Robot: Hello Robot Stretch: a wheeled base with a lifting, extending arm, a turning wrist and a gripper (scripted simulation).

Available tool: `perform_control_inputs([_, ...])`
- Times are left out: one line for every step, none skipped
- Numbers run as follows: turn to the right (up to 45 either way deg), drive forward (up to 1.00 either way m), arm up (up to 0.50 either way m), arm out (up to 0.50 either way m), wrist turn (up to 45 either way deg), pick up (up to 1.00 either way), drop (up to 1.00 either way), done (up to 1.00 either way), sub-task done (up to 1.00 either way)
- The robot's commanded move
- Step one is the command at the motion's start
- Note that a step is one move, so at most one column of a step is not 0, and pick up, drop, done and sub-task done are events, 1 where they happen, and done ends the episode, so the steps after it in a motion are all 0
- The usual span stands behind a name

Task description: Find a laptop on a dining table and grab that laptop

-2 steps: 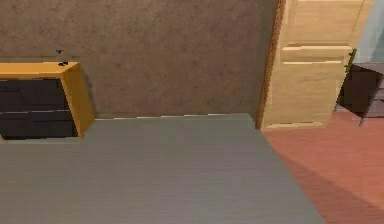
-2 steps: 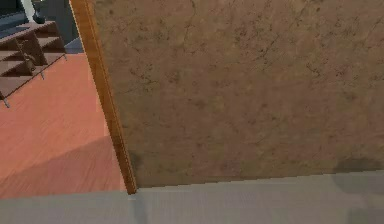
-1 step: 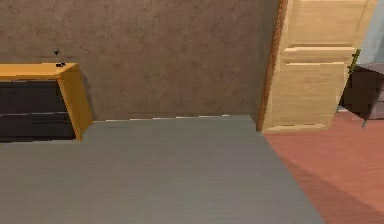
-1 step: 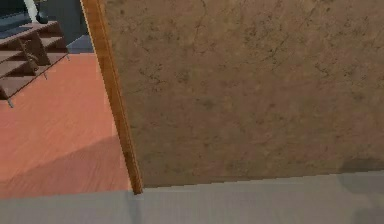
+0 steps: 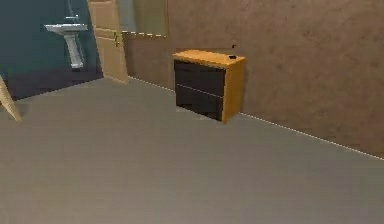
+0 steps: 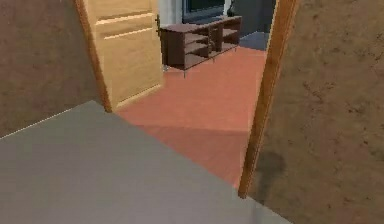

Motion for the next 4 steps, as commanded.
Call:
perform_control_inputs([-42.0,0.0,0.0,0.0,0.0,0.0,0.0,0.0,0.0])
perform_control_inputs([0.0,0.2,0.0,0.0,0.0,0.0,0.0,0.0,0.0])
perform_control_inputs([-45.0,0.0,0.0,0.0,0.0,0.0,0.0,0.0,0.0])
perform_control_inputs([-45.0,0.0,0.0,0.0,0.0,0.0,0.0,0.0,0.0])
